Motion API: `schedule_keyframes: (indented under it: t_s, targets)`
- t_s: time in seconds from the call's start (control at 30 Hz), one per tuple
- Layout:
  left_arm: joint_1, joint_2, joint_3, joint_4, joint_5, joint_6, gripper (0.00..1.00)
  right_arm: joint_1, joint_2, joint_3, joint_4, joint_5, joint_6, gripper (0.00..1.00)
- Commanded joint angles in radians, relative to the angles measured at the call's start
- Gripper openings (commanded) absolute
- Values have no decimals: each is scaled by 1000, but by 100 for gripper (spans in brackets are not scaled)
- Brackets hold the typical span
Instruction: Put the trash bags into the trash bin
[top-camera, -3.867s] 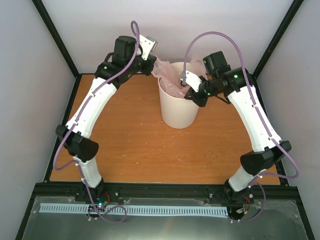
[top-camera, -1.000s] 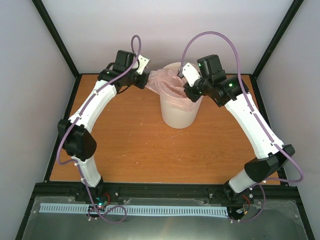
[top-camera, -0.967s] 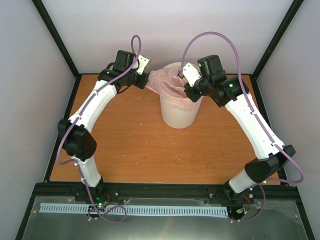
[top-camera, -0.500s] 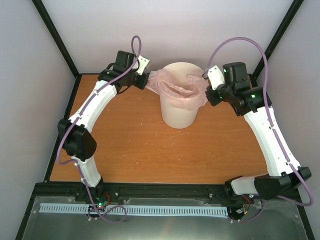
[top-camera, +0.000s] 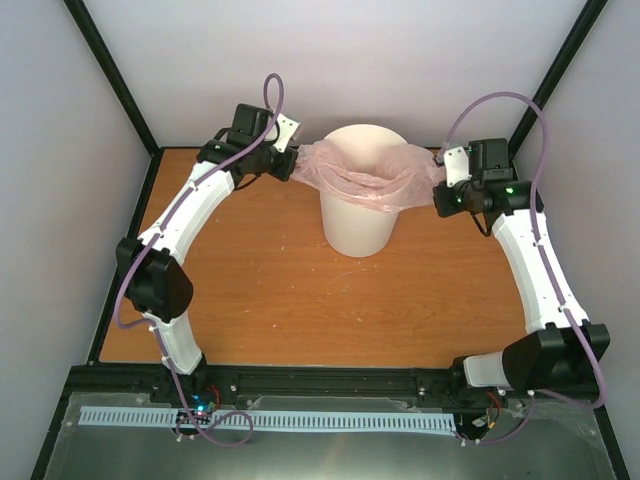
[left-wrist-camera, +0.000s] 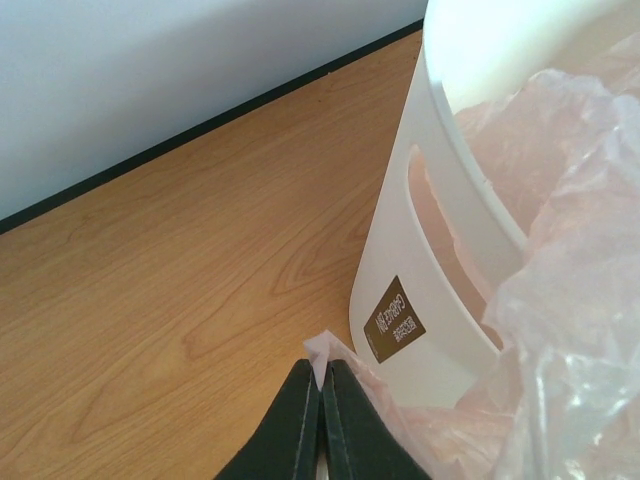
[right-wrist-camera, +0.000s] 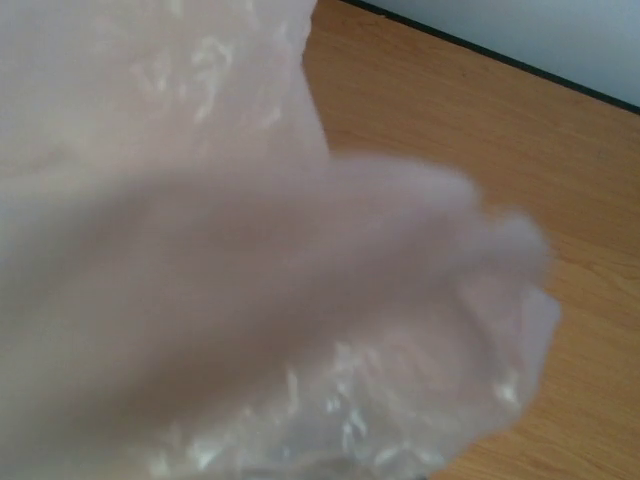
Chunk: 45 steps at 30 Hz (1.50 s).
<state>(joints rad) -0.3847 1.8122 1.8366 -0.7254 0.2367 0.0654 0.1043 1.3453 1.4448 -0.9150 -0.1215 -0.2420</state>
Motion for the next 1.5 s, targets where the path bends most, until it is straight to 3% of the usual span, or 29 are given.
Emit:
schedule_keyframes:
  t_s: [0.0,0.63,0.77,0.87,1.1,1.47]
  targets:
    - [-5,-37,-7,17,4,-6,1,-8,37,-26,81,-122,-9,3]
    - [-5,73,67,9,33,15,1,-7,252,-73,190,-363,90,3]
    - [-5,72,50,1,21,22,1,-8,227,-172,182,-309,92,3]
    - [-5,64,20,-9,12,26,1,-8,191,-226,178,-354,99,3]
    - [-5,41,0,-4,113,9,1,4,137,-223,183,-466,151,3]
    - [16,-14,-20,-66,98,68,1,108,6,-245,174,-546,289,3]
